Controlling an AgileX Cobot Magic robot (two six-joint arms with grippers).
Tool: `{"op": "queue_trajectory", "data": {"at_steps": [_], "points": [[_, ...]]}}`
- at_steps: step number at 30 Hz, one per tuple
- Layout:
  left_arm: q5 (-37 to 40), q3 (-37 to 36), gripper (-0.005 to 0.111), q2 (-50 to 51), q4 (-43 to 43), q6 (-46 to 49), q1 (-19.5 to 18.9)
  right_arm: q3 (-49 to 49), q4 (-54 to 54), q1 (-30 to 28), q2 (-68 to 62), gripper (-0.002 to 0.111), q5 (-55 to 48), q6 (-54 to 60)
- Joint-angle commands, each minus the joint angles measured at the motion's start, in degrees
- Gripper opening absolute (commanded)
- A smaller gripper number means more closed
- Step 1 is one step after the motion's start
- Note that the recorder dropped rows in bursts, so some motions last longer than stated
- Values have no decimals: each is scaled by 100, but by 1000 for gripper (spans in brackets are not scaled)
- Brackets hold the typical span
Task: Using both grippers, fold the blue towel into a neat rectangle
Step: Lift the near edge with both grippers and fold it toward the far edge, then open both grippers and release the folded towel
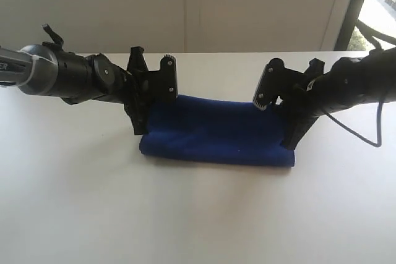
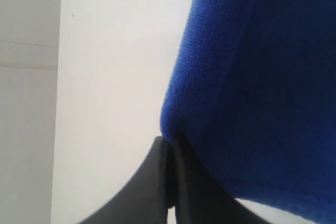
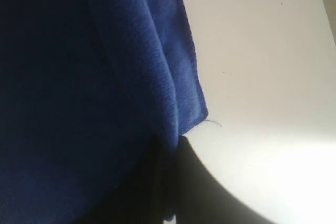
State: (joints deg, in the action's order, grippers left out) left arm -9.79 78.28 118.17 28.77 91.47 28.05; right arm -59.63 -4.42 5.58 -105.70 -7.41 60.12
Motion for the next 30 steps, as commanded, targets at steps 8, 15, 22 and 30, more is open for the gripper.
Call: {"op": "queue_trajectory", "data": {"at_steps": [8, 15, 22, 30], "points": [[-556, 185, 0, 440, 24, -81, 2, -236, 23, -64, -493, 0, 236, -36], [-566, 247, 0, 540, 24, -462, 2, -245, 23, -64, -589, 3, 627, -103], [-647, 247, 52, 540, 24, -462, 2, -245, 23, -64, -651, 56, 689, -339], [-2051, 247, 72, 517, 36, -462, 2, -248, 23, -64, -286, 69, 850, -339]]}}
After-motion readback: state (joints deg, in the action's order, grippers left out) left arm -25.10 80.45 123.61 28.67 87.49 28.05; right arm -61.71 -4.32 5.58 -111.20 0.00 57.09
